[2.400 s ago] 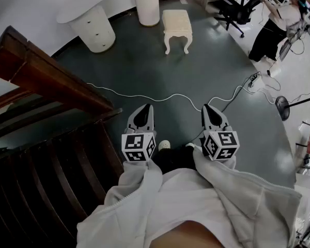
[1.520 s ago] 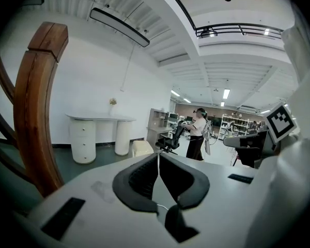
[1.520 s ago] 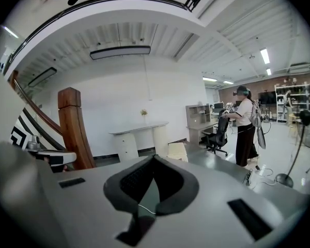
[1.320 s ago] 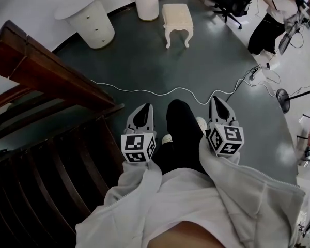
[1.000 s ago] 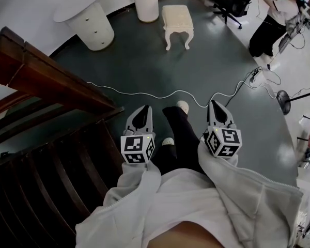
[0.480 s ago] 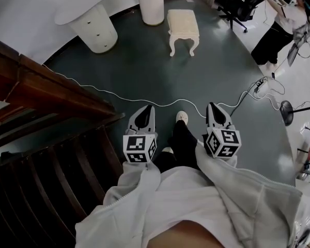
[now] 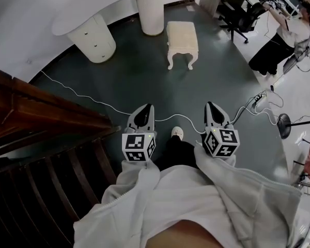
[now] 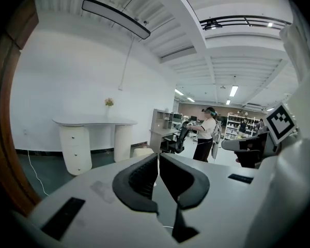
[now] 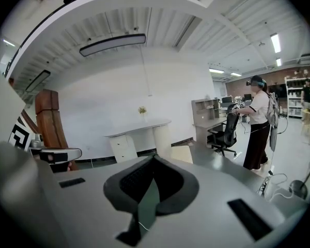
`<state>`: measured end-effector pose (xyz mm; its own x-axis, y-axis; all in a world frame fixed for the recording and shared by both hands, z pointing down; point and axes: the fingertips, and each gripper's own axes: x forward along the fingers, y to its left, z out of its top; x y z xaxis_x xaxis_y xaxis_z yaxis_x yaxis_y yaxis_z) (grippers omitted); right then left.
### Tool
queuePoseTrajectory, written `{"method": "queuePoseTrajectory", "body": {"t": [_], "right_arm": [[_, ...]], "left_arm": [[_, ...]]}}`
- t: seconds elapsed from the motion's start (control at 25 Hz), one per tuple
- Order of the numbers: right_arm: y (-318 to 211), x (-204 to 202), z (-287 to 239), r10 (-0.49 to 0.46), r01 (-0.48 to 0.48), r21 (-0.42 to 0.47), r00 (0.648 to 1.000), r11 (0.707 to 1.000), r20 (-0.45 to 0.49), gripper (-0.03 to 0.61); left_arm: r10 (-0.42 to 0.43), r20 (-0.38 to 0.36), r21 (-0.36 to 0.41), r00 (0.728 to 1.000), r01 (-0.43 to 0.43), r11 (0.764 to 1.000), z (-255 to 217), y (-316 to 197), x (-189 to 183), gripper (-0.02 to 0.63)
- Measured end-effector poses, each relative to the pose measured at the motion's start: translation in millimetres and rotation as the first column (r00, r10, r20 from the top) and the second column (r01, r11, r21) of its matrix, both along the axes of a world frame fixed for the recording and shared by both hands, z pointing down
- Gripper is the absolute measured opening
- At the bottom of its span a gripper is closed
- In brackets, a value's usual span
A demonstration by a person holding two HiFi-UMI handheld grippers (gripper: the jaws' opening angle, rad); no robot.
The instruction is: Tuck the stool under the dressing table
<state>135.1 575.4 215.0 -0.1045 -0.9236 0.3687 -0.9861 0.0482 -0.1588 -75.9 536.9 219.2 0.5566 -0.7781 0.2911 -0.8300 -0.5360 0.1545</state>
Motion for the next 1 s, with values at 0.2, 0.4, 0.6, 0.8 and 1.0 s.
{"method": "queuePoseTrajectory", "body": {"t": [0.2, 0.4, 0.6, 0.8, 1.0], "right_arm": [[-37.4, 20.9, 0.5, -0.011, 0.011, -0.003, 1.0, 1.0, -0.001, 0.049], [-68.6, 37.8, 3.0, -0.03, 0.03, -0.005, 1.0, 1.0, 0.009, 0.049], [-96.0, 45.0, 8.3, -0.056, 0.057, -0.016, 0.998, 0.998, 0.02, 0.049], [-109.6, 53.7, 16.7, -0.06, 0.061, -0.026, 0.998, 0.998, 0.033, 0.049], [-114.0, 56.8, 25.5, -0.064, 0.066, -0.043, 0.997, 0.997, 0.048, 0.049]], "left_arm": [[-0.014, -0.006, 0.0, 1.0, 0.014, 1.0, 0.7, -37.3, 19.0, 0.023], [-0.025, -0.002, 0.008, 1.0, 0.025, 1.0, -0.3, -64.3, 37.0, 0.023], [-0.048, 0.006, -0.001, 0.999, 0.048, 0.999, 3.0, -87.9, 43.6, 0.023], [-0.044, 0.017, -0.002, 0.999, 0.044, 0.999, 8.0, -99.9, 54.6, 0.023], [-0.04, 0.036, -0.006, 0.999, 0.04, 0.999, 9.8, -99.8, 60.9, 0.023]]}}
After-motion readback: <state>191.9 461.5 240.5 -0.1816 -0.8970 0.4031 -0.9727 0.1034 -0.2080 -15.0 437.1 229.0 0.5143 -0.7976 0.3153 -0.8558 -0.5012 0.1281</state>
